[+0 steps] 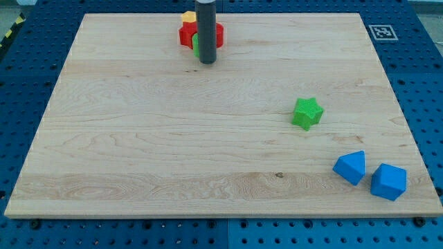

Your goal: Move your arm closer to green star

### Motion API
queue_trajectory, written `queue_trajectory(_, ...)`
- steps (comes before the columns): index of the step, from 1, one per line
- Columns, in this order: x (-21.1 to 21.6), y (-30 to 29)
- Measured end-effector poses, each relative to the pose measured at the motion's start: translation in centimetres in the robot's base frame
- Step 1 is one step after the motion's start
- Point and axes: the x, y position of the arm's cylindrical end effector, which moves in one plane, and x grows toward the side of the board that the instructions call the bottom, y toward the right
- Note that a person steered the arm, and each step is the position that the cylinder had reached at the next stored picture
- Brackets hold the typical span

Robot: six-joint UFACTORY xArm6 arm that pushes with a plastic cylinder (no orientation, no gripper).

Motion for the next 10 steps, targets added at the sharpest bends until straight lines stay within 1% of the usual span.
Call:
queue_trajectory(2, 4.6, 6.1)
queue_trajectory(3, 3.3, 8.6)
queue_trajectory(4, 3.8, 14.2)
queue_trajectory(5, 3.9, 15.8)
queue_trajectory(6, 5.1, 20.4)
queue_trajectory(7, 6.5, 22.9)
queue_trajectory(8, 8.6, 24.3)
queue_trajectory(9, 9.5, 24.3)
queue_trajectory(10, 11.3, 23.7)
